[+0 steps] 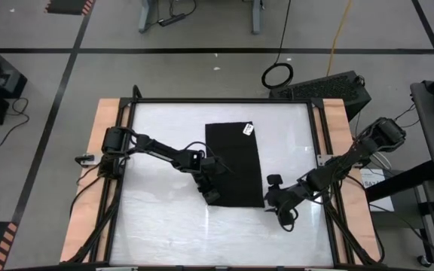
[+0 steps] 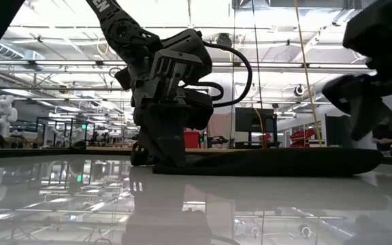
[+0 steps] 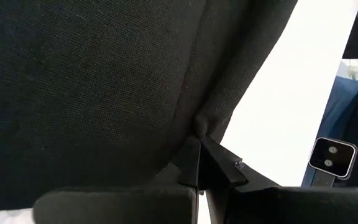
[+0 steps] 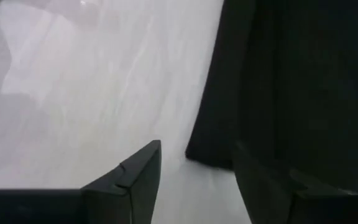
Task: Roll towel into tight, uniform cylinder
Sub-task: Roll the black towel
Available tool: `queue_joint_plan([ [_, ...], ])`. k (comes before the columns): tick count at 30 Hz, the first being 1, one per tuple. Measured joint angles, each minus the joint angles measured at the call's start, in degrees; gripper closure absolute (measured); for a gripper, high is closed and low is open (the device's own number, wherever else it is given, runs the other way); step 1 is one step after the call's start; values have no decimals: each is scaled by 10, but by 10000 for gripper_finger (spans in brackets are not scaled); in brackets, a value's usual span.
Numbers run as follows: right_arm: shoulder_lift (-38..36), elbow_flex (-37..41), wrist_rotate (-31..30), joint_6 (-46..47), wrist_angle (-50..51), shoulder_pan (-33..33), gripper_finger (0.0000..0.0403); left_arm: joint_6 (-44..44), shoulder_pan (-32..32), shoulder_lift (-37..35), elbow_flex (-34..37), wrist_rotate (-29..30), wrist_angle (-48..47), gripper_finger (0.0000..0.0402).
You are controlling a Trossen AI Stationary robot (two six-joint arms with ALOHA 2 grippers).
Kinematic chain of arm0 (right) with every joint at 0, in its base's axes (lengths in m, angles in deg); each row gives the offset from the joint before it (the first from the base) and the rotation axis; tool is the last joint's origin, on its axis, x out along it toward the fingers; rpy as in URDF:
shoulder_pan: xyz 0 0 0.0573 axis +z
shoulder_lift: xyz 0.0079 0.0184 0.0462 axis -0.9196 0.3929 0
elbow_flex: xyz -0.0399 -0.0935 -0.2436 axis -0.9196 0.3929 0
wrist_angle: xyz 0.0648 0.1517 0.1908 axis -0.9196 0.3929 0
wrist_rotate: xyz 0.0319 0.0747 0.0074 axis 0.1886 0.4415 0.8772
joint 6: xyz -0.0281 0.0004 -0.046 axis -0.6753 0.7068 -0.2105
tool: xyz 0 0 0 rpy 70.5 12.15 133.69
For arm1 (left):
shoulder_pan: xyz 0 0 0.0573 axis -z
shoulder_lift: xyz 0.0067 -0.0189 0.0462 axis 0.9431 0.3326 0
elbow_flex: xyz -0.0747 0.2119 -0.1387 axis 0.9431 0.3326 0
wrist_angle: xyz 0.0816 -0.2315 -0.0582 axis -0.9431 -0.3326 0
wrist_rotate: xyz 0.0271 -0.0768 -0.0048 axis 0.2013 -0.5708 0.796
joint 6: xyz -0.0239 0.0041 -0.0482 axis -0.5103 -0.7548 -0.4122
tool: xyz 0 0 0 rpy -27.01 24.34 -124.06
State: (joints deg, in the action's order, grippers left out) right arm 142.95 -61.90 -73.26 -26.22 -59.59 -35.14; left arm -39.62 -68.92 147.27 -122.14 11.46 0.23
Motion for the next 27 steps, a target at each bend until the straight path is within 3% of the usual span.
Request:
queue_joint_plan([
  [18, 91, 0, -17, 13, -48, -13, 246, 4, 0, 0, 0, -1, 1, 391],
  [22, 94, -1, -16, 17, -48, -15, 286, 4, 0, 0, 0, -2, 1, 391],
  [27, 94, -1, 8, 28, -48, -22, 374, 8, 0, 0, 0, -7, -1, 391],
])
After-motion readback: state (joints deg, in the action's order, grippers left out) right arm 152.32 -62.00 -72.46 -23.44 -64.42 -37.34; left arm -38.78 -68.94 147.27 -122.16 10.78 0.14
